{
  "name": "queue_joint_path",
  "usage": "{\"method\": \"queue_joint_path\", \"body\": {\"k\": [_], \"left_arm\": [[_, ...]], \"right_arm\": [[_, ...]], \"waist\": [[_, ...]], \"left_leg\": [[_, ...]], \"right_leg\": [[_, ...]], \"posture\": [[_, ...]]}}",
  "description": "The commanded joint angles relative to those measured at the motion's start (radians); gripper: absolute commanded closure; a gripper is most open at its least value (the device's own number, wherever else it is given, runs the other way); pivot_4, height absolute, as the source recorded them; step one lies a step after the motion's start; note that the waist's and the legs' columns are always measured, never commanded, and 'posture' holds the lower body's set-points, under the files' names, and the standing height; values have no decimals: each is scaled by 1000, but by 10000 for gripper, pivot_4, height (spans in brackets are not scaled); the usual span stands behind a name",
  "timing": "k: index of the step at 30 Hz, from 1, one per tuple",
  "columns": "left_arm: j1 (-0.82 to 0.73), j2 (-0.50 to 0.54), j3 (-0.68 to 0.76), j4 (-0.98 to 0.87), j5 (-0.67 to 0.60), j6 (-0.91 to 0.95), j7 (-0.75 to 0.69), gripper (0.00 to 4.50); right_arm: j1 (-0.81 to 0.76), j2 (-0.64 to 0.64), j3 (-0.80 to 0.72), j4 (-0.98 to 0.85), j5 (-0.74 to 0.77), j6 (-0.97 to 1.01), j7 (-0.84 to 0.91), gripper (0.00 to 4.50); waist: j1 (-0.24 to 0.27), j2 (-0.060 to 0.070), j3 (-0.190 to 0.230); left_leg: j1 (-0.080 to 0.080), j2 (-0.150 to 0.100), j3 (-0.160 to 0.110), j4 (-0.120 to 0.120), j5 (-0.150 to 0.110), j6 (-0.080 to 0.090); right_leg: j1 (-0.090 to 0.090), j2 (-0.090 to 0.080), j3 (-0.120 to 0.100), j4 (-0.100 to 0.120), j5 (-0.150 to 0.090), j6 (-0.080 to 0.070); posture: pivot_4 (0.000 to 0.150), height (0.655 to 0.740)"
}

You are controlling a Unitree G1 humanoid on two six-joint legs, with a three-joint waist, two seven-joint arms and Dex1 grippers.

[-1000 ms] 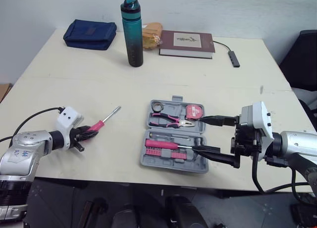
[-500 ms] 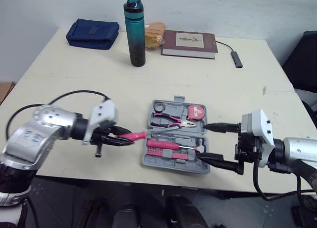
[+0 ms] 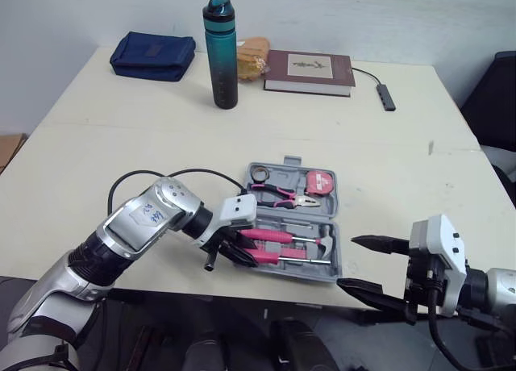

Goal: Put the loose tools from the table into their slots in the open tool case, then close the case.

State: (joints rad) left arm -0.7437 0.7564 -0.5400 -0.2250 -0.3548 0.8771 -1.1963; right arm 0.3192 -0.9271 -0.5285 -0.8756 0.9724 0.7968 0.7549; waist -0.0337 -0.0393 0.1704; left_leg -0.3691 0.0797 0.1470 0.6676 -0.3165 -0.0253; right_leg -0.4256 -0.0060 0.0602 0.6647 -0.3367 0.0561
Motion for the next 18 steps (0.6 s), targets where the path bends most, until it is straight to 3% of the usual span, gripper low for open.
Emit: {"method": "queue_joint_path", "body": {"k": [1,15,18], "left_arm": [[-31,-17,-35,23,55,-53,-20,39556],[2,-66,-46,42,113,-99,-28,39556],[8,-62,-20,25,79,-80,-51,24350]], "right_arm": [[31,8,-59,-44,35,3,-28,0],[57,-1,-65,-54,46,-10,-75,0],[51,-4,-55,-52,41,-11,-78,0]], "waist": [[4,0,0],[5,0,0],[4,0,0]], "left_leg": [[0,0,0,0,0,0],[0,0,0,0,0,0],[0,0,0,0,0,0]], "right_leg": [[0,0,0,0,0,0],[1,0,0,0,0,0],[1,0,0,0,0,0]], "posture": [[1500,7377],[1500,7377],[1500,7377]]}}
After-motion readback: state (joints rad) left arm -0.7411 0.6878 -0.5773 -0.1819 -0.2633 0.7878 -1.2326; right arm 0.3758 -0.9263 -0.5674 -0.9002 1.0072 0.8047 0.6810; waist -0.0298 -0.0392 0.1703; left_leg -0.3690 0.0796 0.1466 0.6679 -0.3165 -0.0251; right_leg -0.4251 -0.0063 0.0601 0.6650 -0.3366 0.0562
